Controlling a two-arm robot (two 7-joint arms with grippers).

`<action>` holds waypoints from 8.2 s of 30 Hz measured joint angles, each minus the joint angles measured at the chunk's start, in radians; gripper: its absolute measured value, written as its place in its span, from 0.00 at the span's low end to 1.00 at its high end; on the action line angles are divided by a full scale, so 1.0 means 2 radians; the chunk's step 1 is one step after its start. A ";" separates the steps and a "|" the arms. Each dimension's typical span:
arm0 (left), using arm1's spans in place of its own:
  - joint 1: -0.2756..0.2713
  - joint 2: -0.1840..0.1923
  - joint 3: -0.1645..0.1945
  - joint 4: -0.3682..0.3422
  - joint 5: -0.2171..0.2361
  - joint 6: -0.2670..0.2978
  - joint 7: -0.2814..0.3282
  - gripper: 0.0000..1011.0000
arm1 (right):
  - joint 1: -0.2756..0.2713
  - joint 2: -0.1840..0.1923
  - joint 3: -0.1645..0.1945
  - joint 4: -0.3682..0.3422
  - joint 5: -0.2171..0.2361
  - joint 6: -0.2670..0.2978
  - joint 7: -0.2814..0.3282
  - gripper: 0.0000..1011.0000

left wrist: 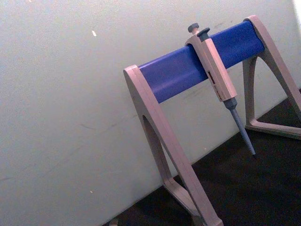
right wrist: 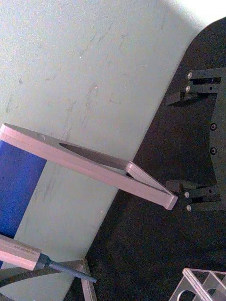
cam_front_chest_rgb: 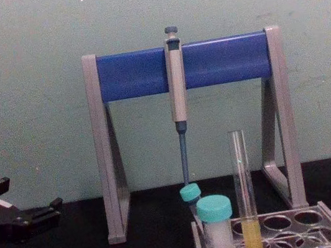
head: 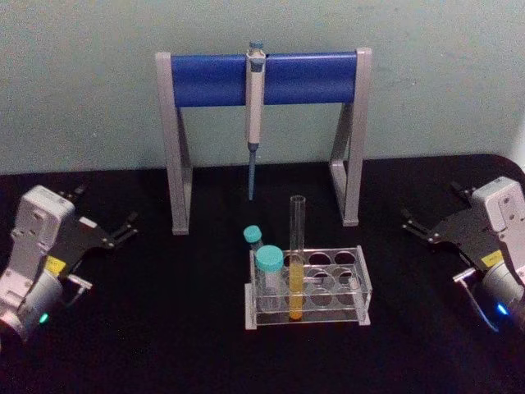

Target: Pick up the test tube from the test tube rack, shake it, then place it back into the test tube rack.

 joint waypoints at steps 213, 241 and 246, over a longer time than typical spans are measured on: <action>0.000 0.000 0.000 0.000 0.000 0.000 0.000 0.99 | 0.001 -0.084 0.003 -0.061 0.116 0.100 0.227 0.23; 0.000 0.000 0.000 0.000 0.000 0.000 0.000 0.99 | -0.018 -0.083 0.008 -0.086 0.085 0.069 0.239 0.23; 0.000 0.000 0.000 0.000 0.000 0.000 0.000 0.99 | -0.021 -0.081 0.013 -0.097 0.084 0.067 0.238 0.23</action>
